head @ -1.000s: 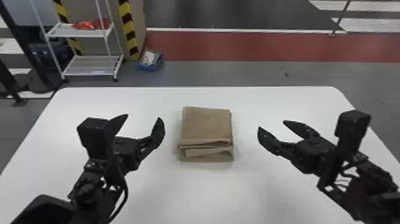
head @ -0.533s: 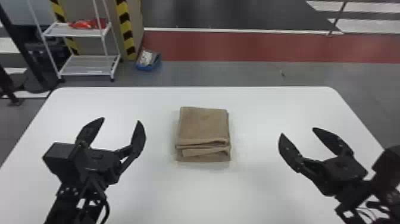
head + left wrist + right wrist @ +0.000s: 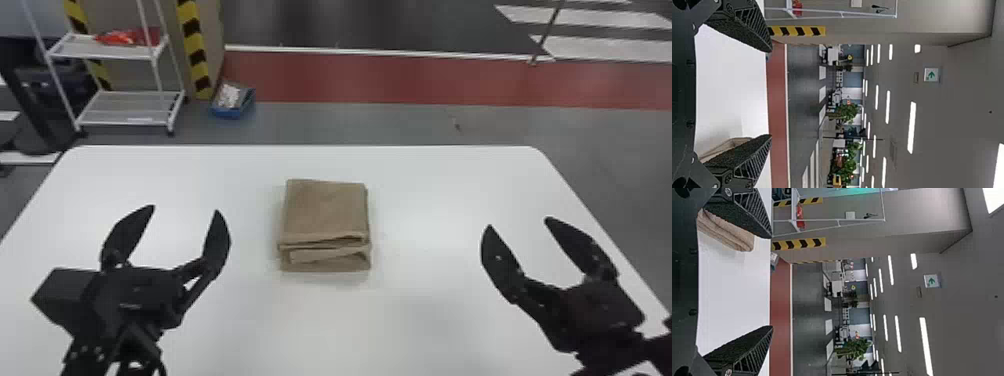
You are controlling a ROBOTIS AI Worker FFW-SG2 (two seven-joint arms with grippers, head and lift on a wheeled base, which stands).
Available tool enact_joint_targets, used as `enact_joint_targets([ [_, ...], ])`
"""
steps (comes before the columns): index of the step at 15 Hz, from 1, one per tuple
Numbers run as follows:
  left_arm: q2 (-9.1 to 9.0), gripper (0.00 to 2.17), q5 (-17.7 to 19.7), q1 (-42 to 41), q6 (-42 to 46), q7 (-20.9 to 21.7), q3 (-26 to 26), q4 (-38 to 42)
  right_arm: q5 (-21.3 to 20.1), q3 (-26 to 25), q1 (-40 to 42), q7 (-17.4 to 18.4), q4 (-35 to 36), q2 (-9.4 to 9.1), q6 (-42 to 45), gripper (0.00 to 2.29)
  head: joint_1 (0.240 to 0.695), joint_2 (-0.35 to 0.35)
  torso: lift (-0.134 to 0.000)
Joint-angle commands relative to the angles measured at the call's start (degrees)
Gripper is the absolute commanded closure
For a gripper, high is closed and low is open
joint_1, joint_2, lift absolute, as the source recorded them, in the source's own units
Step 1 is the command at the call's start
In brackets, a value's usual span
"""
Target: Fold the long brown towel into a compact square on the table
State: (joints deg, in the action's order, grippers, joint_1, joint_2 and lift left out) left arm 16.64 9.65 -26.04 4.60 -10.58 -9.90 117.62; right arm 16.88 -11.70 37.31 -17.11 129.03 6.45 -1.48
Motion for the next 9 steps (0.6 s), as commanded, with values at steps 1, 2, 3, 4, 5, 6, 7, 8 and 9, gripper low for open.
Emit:
enact_joint_targets([
  [1,0.33,0.13,-0.15,-0.77,0.01,-0.31,0.23,0.86,-0.01,0.89,0.57,1.29,0.35,-0.04,0.28,0.06,0.695,-0.085,-0.128],
  [2,0.33,0.13,-0.15,-1.12,0.01,-0.31,0.49,1.30,-0.01,0.89,0.57,1.38,0.35,-0.13,0.28,0.07,0.695,-0.084,-0.128],
  [3,0.50,0.13,-0.15,-1.47,0.01,-0.31,0.76,1.74,-0.01,0.89,0.57,1.38,0.35,-0.04,0.28,0.07,0.695,-0.081,-0.128],
  [4,0.50,0.13,-0.15,-1.73,-0.17,-0.40,1.02,1.92,0.08,0.89,0.57,1.38,0.35,-0.13,0.28,0.07,0.695,-0.079,-0.128],
  [5,0.59,0.13,-0.15,-1.73,-0.17,-0.49,1.02,2.00,0.08,0.89,0.66,1.38,0.35,-0.13,0.28,0.07,0.695,-0.077,-0.128],
  [6,0.59,0.13,-0.15,-1.82,-0.17,-0.75,1.02,2.00,0.08,0.81,0.75,1.38,0.35,-0.13,0.28,0.07,0.695,-0.074,-0.128],
  [7,0.59,0.13,-0.15,-1.82,-0.17,-0.75,0.93,2.00,0.08,0.63,0.92,1.38,0.35,-0.21,0.46,0.07,0.695,-0.071,-0.128],
  [8,0.68,0.13,-0.15,-1.82,-0.17,-0.75,0.84,2.00,0.08,0.63,1.10,1.38,0.43,-0.21,0.46,0.07,0.695,-0.071,-0.128],
  [9,0.68,0.13,-0.15,-1.82,-0.17,-0.75,0.84,1.92,0.08,0.63,1.10,1.38,0.43,-0.13,0.46,0.07,0.695,-0.072,-0.128],
])
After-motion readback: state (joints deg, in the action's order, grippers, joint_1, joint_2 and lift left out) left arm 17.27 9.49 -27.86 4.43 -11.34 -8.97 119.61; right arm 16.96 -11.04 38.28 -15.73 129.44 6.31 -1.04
